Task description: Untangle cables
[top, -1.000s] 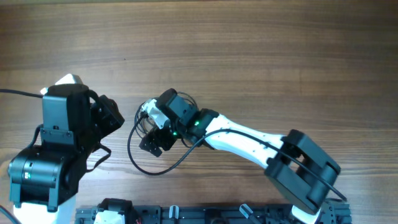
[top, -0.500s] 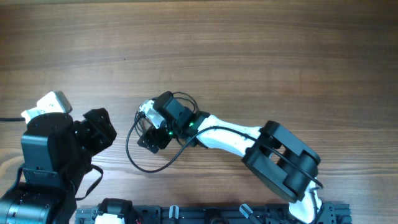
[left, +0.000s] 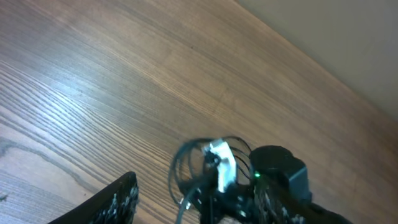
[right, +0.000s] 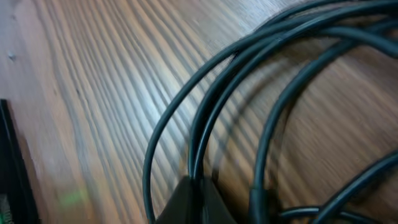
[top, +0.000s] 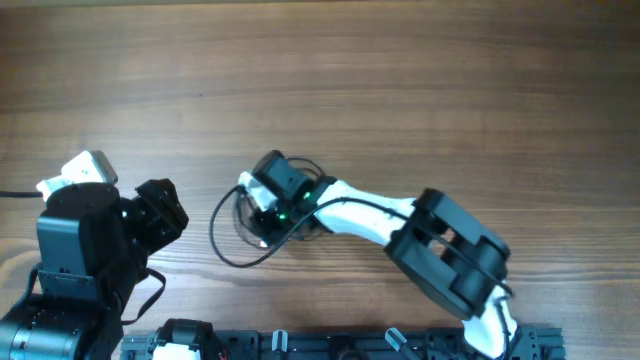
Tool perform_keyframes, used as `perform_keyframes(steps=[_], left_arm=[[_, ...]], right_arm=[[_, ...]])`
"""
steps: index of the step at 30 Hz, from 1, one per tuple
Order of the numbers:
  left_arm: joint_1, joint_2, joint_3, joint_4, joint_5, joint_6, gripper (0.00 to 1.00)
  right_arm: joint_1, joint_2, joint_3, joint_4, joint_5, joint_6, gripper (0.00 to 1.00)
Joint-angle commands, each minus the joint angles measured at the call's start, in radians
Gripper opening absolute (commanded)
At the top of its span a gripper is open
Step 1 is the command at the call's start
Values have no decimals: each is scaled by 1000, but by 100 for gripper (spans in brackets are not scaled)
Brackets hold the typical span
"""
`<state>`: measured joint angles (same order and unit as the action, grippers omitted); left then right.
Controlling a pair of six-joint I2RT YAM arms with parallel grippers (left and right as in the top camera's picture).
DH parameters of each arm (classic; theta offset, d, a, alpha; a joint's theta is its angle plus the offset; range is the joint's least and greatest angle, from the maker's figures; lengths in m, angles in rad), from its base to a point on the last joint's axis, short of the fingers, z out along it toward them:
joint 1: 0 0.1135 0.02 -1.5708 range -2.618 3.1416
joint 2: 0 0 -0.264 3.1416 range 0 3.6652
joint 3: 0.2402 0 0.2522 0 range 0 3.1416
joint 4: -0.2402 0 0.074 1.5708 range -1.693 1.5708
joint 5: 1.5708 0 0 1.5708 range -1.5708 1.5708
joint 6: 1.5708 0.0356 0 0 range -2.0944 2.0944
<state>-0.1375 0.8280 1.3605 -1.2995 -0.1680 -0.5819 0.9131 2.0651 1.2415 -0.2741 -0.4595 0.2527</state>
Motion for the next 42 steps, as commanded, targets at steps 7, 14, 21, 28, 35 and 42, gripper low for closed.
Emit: perform_keyframes(steps=[7,14,21,28,35,42], left_arm=[[-1,0,-1,0,-16,1,77],[-1,24,-1,2,-16,1,94],[-1,126,-1,39,140,18,100],[-2,293,-1,36,675,562,100],[-3,431,-1,8,710,651,97],[-22,465,-1,8,710,657,97]], right_arm=[[-99,-451,231,-290,29,-263,4],[-114,-740,254,-225,158,-335,4],[-114,-815,254,-215,269,-328,4],[-114,-816,254,-168,268,-330,4],[-114,-874,254,-149,424,-330,4],[-114,-992,254,-23,899,-270,4]])
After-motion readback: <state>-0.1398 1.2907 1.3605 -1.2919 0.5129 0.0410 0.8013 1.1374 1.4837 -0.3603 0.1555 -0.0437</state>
